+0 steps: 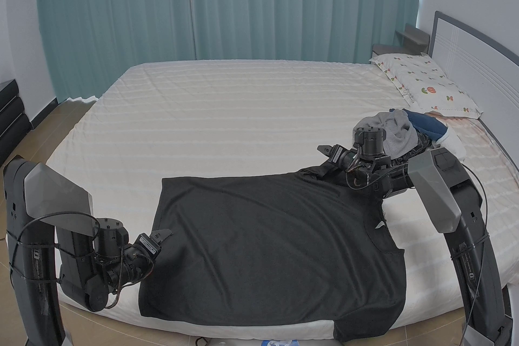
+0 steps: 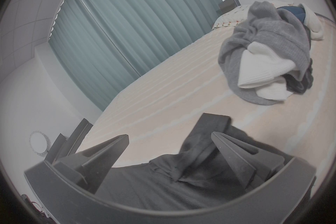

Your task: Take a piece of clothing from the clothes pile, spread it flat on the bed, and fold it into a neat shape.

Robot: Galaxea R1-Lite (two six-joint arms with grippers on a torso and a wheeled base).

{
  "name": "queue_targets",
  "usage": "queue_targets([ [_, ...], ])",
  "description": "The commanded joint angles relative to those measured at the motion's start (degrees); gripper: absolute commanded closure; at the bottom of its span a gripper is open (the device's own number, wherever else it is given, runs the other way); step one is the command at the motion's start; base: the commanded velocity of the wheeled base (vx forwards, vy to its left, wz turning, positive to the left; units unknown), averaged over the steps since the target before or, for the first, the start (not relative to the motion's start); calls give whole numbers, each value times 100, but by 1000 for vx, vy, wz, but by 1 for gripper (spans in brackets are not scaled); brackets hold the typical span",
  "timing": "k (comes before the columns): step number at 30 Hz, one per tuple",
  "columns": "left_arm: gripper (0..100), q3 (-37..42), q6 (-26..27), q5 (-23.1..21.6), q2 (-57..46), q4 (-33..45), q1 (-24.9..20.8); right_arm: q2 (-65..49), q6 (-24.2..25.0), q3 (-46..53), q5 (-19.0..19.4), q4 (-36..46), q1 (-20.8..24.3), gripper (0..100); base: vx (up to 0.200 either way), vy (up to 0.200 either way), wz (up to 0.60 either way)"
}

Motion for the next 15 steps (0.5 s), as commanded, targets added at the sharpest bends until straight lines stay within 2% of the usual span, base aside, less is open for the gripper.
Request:
queue_targets([
  [1, 0, -1, -9, -7, -1, -6, 0, -407, -31, 432, 54, -1, -273, 0, 0, 0, 0],
  [8, 0, -1, -18, 2, -10, -6, 0, -469, -75, 608, 177, 113, -668, 0, 0, 0, 0],
  [15, 0, -1, -71, 2, -28, -6, 0, -214, -171, 599, 186, 218, -756, 0, 0, 0, 0],
])
